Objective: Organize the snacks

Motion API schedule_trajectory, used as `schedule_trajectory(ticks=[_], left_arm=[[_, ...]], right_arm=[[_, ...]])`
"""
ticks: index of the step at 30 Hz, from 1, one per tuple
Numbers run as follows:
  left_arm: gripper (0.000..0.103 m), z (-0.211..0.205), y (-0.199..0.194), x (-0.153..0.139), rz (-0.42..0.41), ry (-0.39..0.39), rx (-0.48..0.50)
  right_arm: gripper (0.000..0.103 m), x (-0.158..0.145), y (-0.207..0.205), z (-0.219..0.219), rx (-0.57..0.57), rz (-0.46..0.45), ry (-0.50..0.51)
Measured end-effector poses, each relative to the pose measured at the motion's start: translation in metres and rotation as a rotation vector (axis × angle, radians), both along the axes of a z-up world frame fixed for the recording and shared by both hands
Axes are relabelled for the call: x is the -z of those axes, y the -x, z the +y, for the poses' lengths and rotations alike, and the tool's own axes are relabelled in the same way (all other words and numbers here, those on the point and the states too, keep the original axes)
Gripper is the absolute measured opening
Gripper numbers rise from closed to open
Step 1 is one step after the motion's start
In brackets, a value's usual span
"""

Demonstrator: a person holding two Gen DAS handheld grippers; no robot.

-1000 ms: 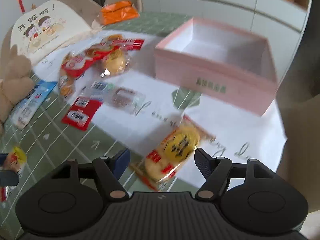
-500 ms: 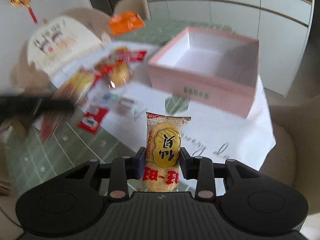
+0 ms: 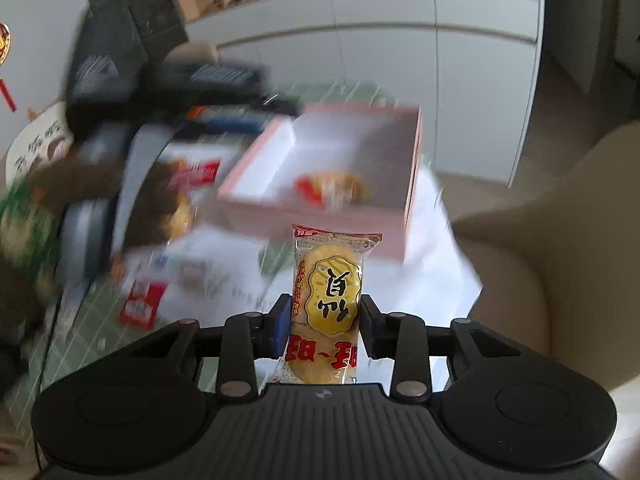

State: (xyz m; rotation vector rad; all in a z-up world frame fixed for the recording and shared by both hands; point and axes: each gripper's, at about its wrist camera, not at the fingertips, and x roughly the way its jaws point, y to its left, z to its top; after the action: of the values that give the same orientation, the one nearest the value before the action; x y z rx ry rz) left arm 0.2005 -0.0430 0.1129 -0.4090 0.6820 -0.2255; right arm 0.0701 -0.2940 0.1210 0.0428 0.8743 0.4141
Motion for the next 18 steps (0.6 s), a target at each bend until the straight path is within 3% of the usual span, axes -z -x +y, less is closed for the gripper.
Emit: schedule_trajectory(ticks=[3, 5, 6, 9, 12, 15, 18], left_arm=[[0.06, 0.024, 0.041, -0.004, -0.025, -0.067, -0.044], [0.06, 0.042, 0.07, 0.0, -0.003, -0.125, -0.071], [0.06, 0.054, 0.09, 0.003, 0.01, -0.158, -0.095], [0.06, 0.091, 0.146, 0.014, 0.048, -0.248, -0.164], [0.06, 0.139, 0.186, 0.032, 0.125, -0.305, -0.236], [0.06, 0.186, 0.207, 0.051, 0.199, -0.308, -0.347], [0.06, 0.22, 0.217, 0.055, 0.201, -0.286, -0.427]], right_arm=[[0.035, -0.039, -0.038, 0.014, 0.015, -0.063, -0.054], [0.048, -0.06, -0.075, 0.029, 0.026, -0.078, -0.092], [0.073, -0.065, -0.099, 0.032, 0.014, -0.064, -0.098], [0.075, -0.063, -0.135, 0.042, 0.084, -0.043, -0.019], [0.075, -0.049, -0.114, 0.049, 0.065, -0.002, -0.027], [0.075, -0.032, -0.075, 0.064, -0.002, 0.029, 0.011], [0.075, -0.014, -0.031, 0.09, -0.076, 0.055, 0.057]])
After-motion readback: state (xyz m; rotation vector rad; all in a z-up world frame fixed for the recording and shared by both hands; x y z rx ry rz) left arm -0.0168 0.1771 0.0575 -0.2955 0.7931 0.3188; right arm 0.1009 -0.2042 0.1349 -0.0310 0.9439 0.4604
